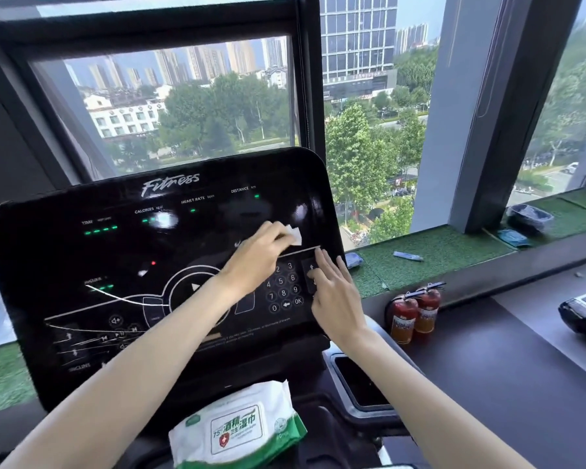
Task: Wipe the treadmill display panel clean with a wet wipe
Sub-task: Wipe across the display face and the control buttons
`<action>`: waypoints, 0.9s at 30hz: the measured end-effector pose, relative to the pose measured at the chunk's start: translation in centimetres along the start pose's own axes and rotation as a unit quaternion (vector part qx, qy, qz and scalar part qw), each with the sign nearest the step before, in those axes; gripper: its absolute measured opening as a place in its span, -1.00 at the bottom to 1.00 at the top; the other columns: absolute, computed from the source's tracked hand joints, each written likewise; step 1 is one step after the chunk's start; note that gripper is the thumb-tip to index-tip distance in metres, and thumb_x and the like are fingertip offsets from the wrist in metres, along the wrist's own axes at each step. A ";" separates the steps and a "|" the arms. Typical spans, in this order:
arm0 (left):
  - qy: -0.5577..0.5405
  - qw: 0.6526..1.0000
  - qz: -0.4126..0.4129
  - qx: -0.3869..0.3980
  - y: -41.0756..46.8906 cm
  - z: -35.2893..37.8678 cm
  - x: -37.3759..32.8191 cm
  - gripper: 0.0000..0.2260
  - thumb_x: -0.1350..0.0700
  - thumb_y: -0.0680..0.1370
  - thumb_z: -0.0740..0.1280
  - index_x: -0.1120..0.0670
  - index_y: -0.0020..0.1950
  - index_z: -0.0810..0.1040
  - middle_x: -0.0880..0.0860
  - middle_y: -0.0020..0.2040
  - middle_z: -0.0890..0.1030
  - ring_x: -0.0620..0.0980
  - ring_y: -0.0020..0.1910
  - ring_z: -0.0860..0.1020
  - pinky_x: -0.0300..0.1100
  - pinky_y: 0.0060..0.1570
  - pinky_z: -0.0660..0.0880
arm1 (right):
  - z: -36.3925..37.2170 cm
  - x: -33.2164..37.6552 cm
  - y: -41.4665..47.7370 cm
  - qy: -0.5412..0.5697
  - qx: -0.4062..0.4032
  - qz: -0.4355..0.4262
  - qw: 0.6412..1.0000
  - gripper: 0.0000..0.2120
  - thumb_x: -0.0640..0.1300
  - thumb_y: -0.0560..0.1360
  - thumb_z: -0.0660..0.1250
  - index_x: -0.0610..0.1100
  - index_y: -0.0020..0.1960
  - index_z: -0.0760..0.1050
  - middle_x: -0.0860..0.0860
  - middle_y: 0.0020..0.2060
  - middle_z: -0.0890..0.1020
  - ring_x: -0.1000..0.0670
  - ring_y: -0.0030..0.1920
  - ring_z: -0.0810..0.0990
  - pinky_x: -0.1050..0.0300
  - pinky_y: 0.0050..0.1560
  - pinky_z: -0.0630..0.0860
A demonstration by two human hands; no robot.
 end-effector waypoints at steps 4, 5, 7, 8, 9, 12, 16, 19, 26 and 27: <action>-0.059 0.956 -0.240 -0.156 0.1 -2.4 2.7 -0.76 0.41 0.51 0.27 0.23 0.12 0.59 0.11 -0.01 0.51 0.02 0.01 0.45 -0.19 0.06 0.44 | 0.3 0.4 0.7 0.019 0.007 0.003 1.000 -0.80 -0.44 0.36 0.23 -0.25 -0.12 0.55 -0.21 0.38 0.36 -0.06 0.42 0.29 0.01 0.46 0.13; -0.055 0.960 -0.228 -0.150 0.0 -2.4 2.0 -0.75 0.41 0.50 0.28 0.22 0.12 0.59 0.10 0.00 0.51 0.02 0.02 0.45 -0.20 0.08 0.43 | 0.4 0.7 0.7 0.018 0.009 -0.003 1.000 -0.81 -0.44 0.36 0.23 -0.25 -0.13 0.55 -0.21 0.38 0.36 -0.05 0.42 0.29 0.02 0.46 0.12; -0.026 0.995 -0.090 -0.045 -0.9 -1.1 0.1 -0.67 0.45 0.44 0.33 0.15 0.14 0.58 0.04 0.01 0.51 -0.04 0.00 0.43 -0.17 -0.01 0.52 | 0.7 1.1 0.9 0.015 0.010 -0.013 1.000 -0.83 -0.44 0.35 0.22 -0.25 -0.17 0.53 -0.23 0.37 0.37 -0.07 0.41 0.31 0.02 0.45 0.13; -0.013 1.000 -0.024 -0.002 -1.4 -0.8 0.0 -0.63 0.47 0.41 0.34 0.13 0.14 0.57 0.02 0.00 0.50 -0.06 -0.03 0.42 -0.15 -0.10 0.56 | 0.8 1.2 0.9 0.015 0.009 -0.014 1.000 -0.84 -0.44 0.35 0.23 -0.25 -0.19 0.52 -0.24 0.36 0.37 -0.07 0.40 0.33 0.00 0.45 0.14; -0.002 1.000 -0.013 0.005 -1.3 -1.2 0.7 -0.62 0.47 0.41 0.35 0.13 0.13 0.57 0.03 -0.01 0.50 -0.05 -0.04 0.43 -0.12 -0.15 0.58 | 0.8 1.3 0.9 0.017 0.007 -0.013 1.000 -0.85 -0.44 0.35 0.23 -0.26 -0.21 0.52 -0.25 0.35 0.38 -0.08 0.39 0.35 -0.01 0.44 0.16; -0.035 0.972 -0.195 -0.128 -0.7 -3.4 3.6 -0.78 0.40 0.49 0.30 0.23 0.08 0.61 0.14 -0.06 0.52 0.09 -0.07 0.50 -0.10 -0.03 0.51 | 0.8 1.4 1.0 0.022 0.005 -0.009 1.000 -0.85 -0.46 0.32 0.25 -0.27 -0.24 0.52 -0.26 0.33 0.40 -0.10 0.36 0.39 -0.04 0.43 0.20; -0.036 0.981 -0.150 -0.114 -1.1 -2.0 1.1 -0.72 0.44 0.46 0.31 0.17 0.08 0.61 0.09 -0.05 0.54 0.04 -0.08 0.47 -0.25 0.02 0.43 | 0.9 1.6 1.1 0.005 0.016 -0.009 1.000 -0.85 -0.46 0.28 0.26 -0.27 -0.26 0.52 -0.28 0.32 0.41 -0.14 0.33 0.42 -0.04 0.42 0.21; -0.015 0.999 -0.033 -0.002 -2.3 -1.0 0.7 -0.67 0.45 0.43 0.33 0.13 0.09 0.59 0.03 -0.02 0.52 -0.05 -0.05 0.43 -0.10 -0.09 0.55 | 0.9 1.6 1.2 0.000 0.014 -0.005 1.000 -0.86 -0.46 0.28 0.26 -0.28 -0.27 0.53 -0.29 0.31 0.42 -0.14 0.32 0.44 -0.04 0.41 0.23; -0.029 0.958 -0.222 -0.177 -2.5 -2.9 2.1 -0.76 0.40 0.49 0.30 0.17 0.08 0.61 0.11 -0.07 0.52 0.05 -0.11 0.48 -0.20 -0.03 0.48 | 1.1 1.6 1.0 -0.001 0.018 -0.007 1.000 -0.87 -0.46 0.30 0.28 -0.28 -0.27 0.53 -0.29 0.34 0.38 -0.16 0.36 0.38 -0.06 0.42 0.21; -0.013 0.987 -0.129 -0.097 -2.9 -1.9 1.0 -0.71 0.43 0.46 0.32 0.15 0.10 0.59 0.07 -0.05 0.52 0.03 -0.10 0.46 -0.11 -0.11 0.53 | 1.1 1.6 0.9 -0.001 0.019 -0.006 1.000 -0.87 -0.46 0.30 0.28 -0.28 -0.27 0.52 -0.29 0.34 0.38 -0.16 0.36 0.38 -0.07 0.41 0.22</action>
Point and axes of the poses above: each hand's wrist, its own y-axis towards the middle knuckle, its own z-axis out of the palm, x = y × z, the point moved 3 cm from there along y, towards the middle knuckle
